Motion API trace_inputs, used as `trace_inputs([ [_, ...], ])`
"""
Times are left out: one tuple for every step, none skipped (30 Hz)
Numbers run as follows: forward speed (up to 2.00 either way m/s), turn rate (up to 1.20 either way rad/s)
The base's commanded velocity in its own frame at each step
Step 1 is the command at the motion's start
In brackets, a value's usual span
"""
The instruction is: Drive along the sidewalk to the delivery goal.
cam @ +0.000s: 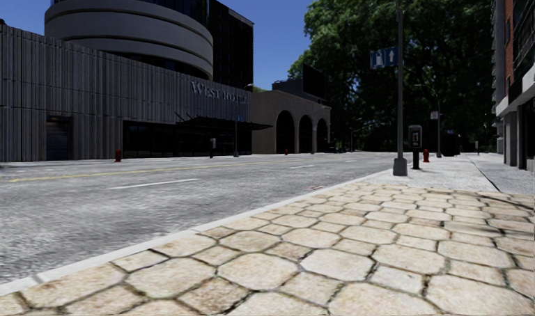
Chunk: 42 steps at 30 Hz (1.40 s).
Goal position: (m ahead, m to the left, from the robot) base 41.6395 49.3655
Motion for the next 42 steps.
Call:
trace_inputs([
  [0.83, 0.74],
  [0.83, 0.74],
  [0.83, 0.74],
  [0.83, 0.74],
  [0.83, 0.74],
  [0.83, 0.74],
  [0.83, 0.74],
  [0.83, 0.74],
  [0.83, 0.74],
  [0.83, 0.74],
  [0.83, 0.74],
  [0.83, 0.74],
  [0.83, 0.74],
  [0.83, 0.74],
  [0.83, 0.74],
  [0.83, 0.74],
  [0.82, 0.74],
  [0.82, 0.74],
  [0.82, 0.74],
  [0.82, 0.73],
  [0.82, 0.73],
  [0.82, 0.72],
  [0.82, 0.71],
  [0.82, 0.71],
  [0.81, 0.65],
  [0.77, 0.52],
  [0.66, 0.48],
  [0.66, 0.48],
  [0.61, 0.41],
  [0.52, 0.00],
  [0.18, 0.00],
  [0.00, 0.00],
  [0.00, 0.00],
  [0.00, 0.00],
  [0.00, 0.00],
  [0.00, 0.00],
  [0.00, 0.00],
  [0.00, 0.00],
  [0.00, 0.00],
  [0.00, 0.00],
  [0.00, 0.00],
  [0.00, 0.00],
])
